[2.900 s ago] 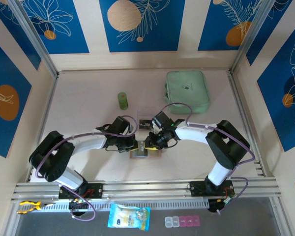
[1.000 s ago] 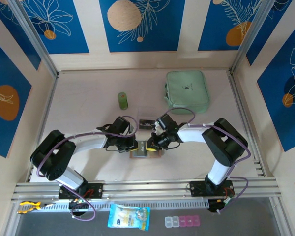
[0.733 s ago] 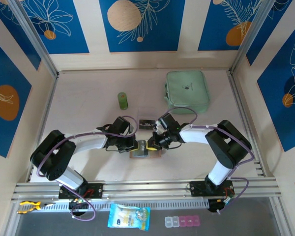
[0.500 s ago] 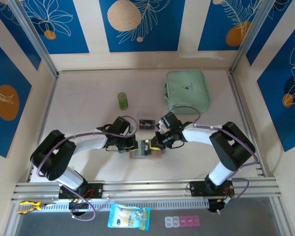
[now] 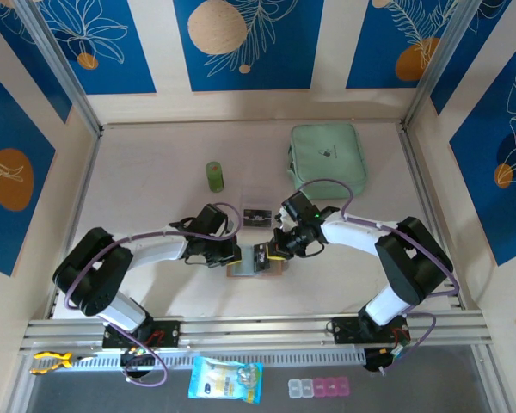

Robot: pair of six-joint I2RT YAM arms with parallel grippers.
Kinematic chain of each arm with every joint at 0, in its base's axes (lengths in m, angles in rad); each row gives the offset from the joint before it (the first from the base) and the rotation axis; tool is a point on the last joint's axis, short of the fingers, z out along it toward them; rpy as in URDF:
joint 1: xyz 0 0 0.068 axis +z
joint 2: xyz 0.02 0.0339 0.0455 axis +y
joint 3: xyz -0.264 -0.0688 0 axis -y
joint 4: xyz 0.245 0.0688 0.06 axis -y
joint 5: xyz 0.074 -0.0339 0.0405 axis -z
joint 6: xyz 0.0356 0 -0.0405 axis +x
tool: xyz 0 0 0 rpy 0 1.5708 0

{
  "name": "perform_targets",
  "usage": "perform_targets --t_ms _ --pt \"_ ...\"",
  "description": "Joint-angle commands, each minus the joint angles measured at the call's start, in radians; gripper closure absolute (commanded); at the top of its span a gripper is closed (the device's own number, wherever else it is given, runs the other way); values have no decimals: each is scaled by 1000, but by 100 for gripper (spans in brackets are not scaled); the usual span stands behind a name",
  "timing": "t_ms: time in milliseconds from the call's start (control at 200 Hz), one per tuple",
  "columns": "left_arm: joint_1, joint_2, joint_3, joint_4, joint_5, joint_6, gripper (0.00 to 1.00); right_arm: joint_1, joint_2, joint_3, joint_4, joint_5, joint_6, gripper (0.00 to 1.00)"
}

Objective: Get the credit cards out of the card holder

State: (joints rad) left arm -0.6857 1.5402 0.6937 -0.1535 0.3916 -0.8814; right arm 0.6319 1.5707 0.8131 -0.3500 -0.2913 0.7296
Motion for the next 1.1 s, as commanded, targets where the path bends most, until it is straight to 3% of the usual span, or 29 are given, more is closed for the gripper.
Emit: perform_targets --t_ms 0,370,700,1095 --pt "-6 9 -16 -52 -25 -2 100 6 -11 25 -58 16 -15 93" --pt "-7 12 -20 -42 -22 -3 100 15 -12 38 -59 22 9 93" --pt "-6 15 -24 -34 -18 -4 100 37 5 46 -24 3 54 85" --pt "-7 8 -11 -36 -14 -3 100 38 -39 41 -41 30 53 93"
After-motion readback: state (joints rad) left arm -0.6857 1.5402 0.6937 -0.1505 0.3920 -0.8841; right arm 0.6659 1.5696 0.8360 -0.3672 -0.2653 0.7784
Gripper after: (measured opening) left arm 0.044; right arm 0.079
